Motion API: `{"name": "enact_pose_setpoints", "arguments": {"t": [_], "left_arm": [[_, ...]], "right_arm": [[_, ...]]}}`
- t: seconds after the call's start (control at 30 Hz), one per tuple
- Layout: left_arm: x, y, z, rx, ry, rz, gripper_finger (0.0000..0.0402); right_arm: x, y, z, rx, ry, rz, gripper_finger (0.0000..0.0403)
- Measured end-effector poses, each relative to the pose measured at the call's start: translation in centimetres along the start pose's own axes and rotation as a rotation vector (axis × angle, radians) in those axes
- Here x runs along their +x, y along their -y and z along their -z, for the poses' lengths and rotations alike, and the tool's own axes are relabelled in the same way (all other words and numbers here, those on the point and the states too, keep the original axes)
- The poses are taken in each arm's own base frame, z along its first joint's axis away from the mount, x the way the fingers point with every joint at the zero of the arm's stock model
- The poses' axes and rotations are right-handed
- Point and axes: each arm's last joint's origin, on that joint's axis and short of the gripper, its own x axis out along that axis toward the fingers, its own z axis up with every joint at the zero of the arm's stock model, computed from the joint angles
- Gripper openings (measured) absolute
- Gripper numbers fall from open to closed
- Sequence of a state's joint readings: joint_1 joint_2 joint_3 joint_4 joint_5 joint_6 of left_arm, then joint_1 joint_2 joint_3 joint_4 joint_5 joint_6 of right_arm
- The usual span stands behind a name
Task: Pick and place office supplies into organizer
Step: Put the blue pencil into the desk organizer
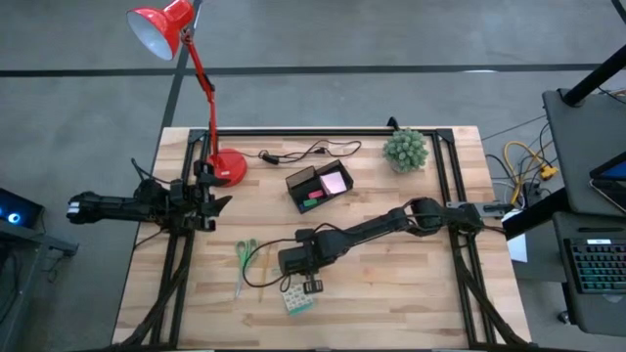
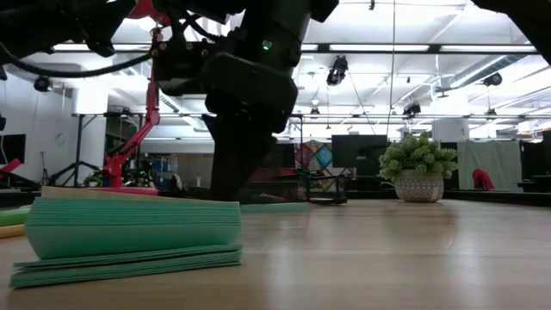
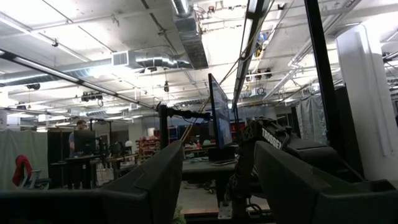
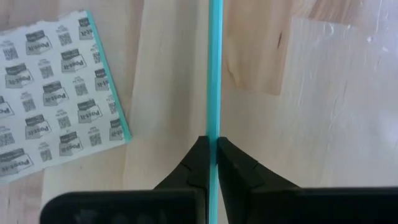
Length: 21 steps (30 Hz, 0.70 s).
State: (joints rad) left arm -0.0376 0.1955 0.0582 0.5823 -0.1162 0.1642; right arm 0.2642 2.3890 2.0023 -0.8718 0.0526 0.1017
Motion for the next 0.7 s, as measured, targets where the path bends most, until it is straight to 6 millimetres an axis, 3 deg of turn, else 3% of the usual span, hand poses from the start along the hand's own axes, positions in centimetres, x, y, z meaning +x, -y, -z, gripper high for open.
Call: {"name": "enact_pose_setpoints", "arguments": {"t": [0.7], "left_arm": [[0.0,0.0,0.0,0.000,0.001,0.000,0.0187]], "right_arm": [[-2.3,0.2,-1.0,-0.002,0.011,0.019,0.0012]]}}
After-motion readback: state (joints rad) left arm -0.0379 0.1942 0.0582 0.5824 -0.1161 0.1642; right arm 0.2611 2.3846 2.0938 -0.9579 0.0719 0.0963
